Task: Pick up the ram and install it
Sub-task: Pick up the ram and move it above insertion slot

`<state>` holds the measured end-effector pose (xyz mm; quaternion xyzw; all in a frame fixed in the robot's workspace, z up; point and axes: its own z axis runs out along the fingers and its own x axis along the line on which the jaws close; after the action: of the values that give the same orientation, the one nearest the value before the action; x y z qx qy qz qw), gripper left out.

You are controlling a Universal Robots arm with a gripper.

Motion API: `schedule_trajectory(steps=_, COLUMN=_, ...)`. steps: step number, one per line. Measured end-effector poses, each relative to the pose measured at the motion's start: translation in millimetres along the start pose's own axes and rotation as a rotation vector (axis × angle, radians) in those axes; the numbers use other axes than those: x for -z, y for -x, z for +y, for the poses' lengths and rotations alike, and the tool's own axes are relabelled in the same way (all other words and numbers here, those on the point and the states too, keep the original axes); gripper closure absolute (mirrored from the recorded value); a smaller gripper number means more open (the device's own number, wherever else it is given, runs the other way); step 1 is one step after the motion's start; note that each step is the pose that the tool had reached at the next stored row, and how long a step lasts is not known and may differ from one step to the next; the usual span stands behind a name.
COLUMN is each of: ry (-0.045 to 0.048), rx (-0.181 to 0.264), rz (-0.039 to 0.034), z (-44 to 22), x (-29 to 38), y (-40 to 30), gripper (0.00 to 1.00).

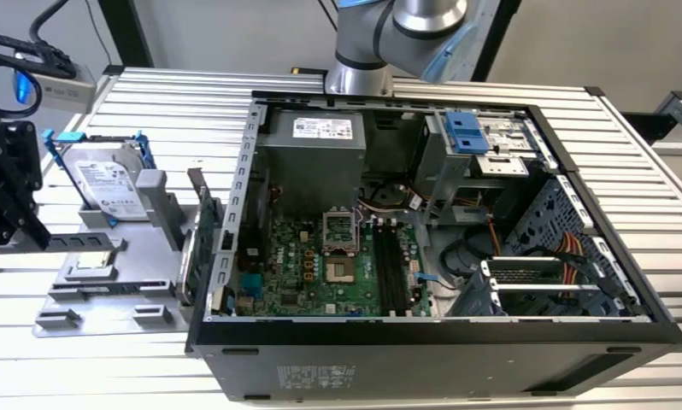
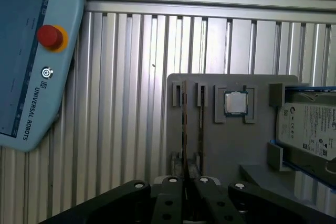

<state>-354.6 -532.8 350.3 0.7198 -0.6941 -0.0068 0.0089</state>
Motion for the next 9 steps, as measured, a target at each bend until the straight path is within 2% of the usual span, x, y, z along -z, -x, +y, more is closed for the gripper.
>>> schedule_trajectory(steps=9, ry=0.0001, rx=0.000, rz=0.0001, z=0.1, x=3.5, y=0.0, gripper=1.00)
